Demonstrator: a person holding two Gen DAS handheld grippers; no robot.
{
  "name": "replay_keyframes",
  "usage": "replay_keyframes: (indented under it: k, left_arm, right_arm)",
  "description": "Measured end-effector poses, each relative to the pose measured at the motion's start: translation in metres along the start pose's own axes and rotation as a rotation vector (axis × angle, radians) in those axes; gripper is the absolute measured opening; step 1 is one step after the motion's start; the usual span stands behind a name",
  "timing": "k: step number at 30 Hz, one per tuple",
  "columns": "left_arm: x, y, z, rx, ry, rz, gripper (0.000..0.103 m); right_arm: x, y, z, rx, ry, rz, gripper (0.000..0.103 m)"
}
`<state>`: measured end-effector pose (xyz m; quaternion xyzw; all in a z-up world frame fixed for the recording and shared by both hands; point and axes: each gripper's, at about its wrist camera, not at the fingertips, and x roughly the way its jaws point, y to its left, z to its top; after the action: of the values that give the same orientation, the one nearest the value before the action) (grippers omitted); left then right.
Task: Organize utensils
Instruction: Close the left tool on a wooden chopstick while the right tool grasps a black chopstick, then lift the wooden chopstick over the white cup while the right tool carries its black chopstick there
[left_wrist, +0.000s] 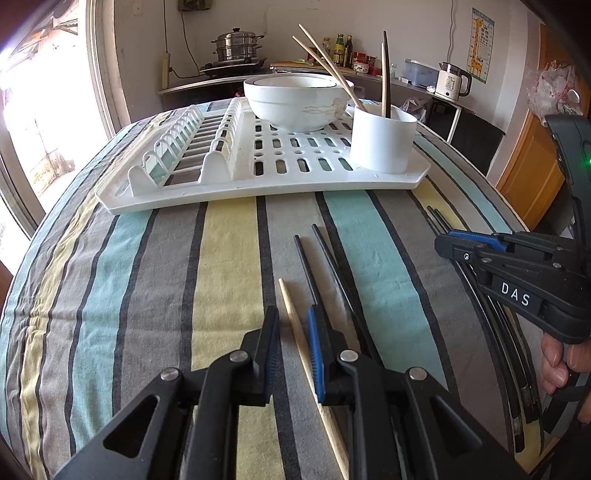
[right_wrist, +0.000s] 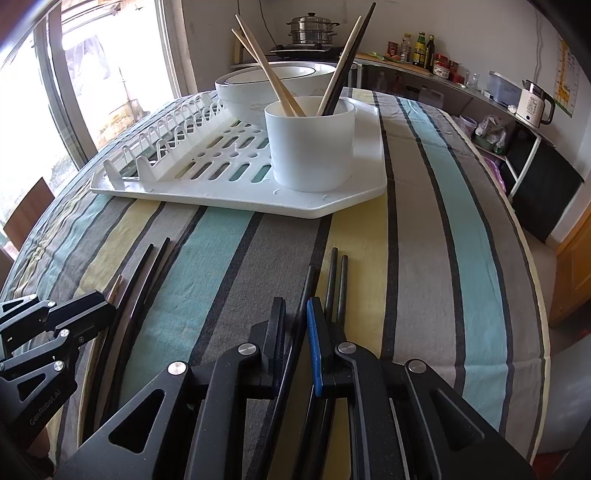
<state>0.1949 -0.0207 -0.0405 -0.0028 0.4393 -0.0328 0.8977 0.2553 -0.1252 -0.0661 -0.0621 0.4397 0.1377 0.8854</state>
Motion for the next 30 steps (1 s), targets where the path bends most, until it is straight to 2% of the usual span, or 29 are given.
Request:
replay_keyframes:
  k: [3, 8, 13, 20, 30]
  left_arm:
    - [0.0, -0.002, 0.0, 0.016, -0.001, -0.007, 0.008]
    - [0.001, -0.003, 0.002, 0.042, 0.005, -0.019, 0.006]
    - [-0.005, 0.002, 0.008, 0.033, -0.004, -0.053, 0.006]
    - [-0.032, 0.01, 0.023, 0.023, -0.07, -0.091, 0.006]
    - [-0.089, 0.027, 0.05, 0.001, -0.213, -0.136, 0.006]
  right_arm:
    - [0.001, 0.0, 0.001, 0.001, 0.006, 0.0, 0.006]
    - [0.0, -0.003, 0.002, 0.017, 0.011, 0.028, 0.005]
    - [-0.013, -0.004, 0.004, 0.039, -0.028, 0.065, 0.005]
    - [-0.05, -0.004, 0.014, 0.055, -0.13, 0.094, 0.005]
    - [-0.115, -0.004, 0.028, 0.072, -0.309, 0.109, 0.004]
